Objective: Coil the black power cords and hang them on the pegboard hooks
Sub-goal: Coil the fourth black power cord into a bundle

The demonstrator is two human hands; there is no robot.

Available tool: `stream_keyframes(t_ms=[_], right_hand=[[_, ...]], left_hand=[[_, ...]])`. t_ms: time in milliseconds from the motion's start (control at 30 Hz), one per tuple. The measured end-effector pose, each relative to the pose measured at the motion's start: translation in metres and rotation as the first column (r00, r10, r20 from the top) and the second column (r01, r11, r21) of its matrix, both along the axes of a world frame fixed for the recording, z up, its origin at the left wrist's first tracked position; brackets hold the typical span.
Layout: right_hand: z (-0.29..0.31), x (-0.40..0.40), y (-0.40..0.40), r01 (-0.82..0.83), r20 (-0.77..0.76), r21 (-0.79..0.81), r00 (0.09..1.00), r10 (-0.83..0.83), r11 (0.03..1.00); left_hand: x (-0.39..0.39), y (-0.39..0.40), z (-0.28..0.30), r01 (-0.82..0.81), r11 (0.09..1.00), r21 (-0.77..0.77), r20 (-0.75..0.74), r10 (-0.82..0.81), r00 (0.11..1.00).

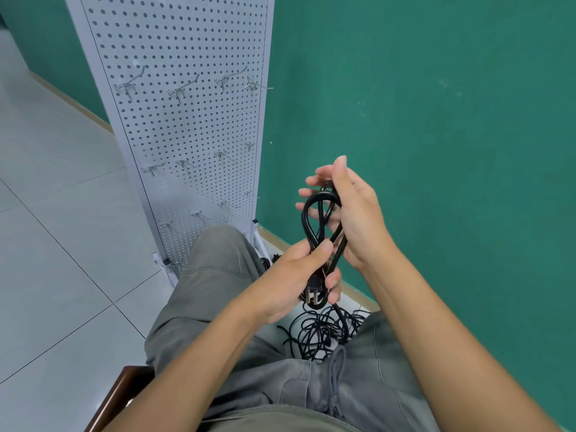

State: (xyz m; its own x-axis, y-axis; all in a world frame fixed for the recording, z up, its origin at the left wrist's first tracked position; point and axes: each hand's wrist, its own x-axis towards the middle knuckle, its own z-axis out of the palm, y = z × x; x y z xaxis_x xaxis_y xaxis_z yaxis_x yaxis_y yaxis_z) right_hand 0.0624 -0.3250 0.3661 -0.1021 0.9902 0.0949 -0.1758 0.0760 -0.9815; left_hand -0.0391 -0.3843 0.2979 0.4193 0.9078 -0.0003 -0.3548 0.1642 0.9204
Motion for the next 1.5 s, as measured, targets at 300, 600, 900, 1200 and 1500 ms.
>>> stream_keyframes(t_ms=[300, 600, 900, 1200, 1500], right_hand=[[-0.020, 0.033, 0.005, -0.542, -0.334, -0.112, 0.810, 0.482, 0.833], [0.027, 0.015, -0.004, -0.316, 0.163, 0.020, 0.937, 0.309, 0.948], [0.061, 0.024, 0.000, -0.284, 0.406, 0.149, 0.891, 0.203, 0.947], [0.071, 0.017, -0.003, -0.321, 0.575, 0.054, 0.784, 0.233, 0.946], [0.093, 0.016, -0.009, -0.402, 0.810, -0.039, 0.524, 0.265, 0.915]], left_hand=[[-0.006, 0.001, 0.006, 0.134, 0.987, -0.086, 0.123, -0.123, 0.985], [-0.009, -0.005, 0.028, 0.001, 0.998, 0.064, 0.034, -0.003, 0.999], [-0.027, -0.005, 0.047, -0.091, 0.985, 0.145, -0.106, 0.107, 0.989], [-0.031, -0.004, 0.046, -0.001, 0.991, 0.133, -0.117, 0.017, 0.993], [-0.024, -0.007, 0.046, -0.019, 0.966, 0.258, -0.317, 0.103, 0.943]])
